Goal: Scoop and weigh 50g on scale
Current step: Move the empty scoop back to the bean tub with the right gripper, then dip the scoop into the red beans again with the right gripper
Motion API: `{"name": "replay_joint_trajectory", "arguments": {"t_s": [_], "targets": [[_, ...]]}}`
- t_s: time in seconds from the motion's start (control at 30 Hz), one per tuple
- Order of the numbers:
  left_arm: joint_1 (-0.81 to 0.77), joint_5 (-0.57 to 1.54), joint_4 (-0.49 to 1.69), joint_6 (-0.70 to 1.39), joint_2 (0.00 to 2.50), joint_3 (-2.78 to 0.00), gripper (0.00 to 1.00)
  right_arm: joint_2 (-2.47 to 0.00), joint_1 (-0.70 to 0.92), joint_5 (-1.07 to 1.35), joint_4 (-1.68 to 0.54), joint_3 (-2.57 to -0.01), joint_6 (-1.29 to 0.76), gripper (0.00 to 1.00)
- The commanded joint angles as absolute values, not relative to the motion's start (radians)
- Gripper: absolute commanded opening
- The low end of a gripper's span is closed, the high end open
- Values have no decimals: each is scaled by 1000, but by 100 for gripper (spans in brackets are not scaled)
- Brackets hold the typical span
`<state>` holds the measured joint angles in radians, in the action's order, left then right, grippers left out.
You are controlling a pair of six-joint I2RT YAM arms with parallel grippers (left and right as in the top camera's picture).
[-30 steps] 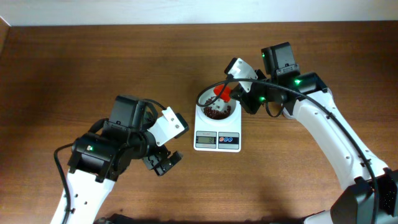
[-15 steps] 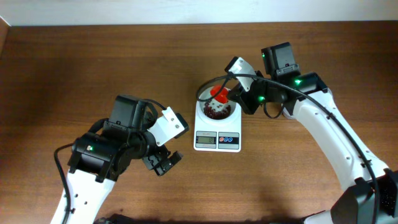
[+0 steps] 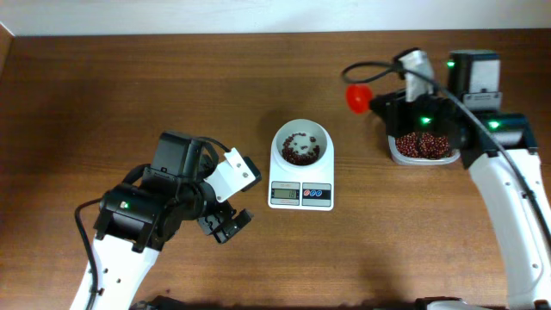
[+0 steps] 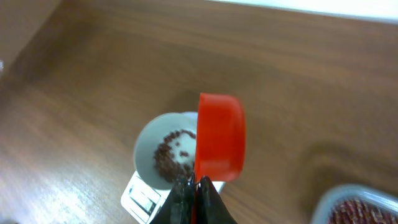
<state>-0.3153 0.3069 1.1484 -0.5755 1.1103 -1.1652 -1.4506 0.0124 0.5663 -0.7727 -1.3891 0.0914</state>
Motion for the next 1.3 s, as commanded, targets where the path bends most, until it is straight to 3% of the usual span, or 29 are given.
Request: {"name": "replay_joint_trajectory", "arguments": {"t_s": [0.0, 0.37, 1.27], "targets": [[-311, 310, 1150, -562, 1099, -1183, 99, -1439, -64, 564, -822, -1393, 44, 4], [-311, 310, 1150, -562, 1099, -1183, 99, -1451, -125, 135, -996, -1393, 78, 4], [-311, 311, 1150, -562, 1099, -1183, 99, -1692, -125, -148, -880, -1377, 182, 4]]}}
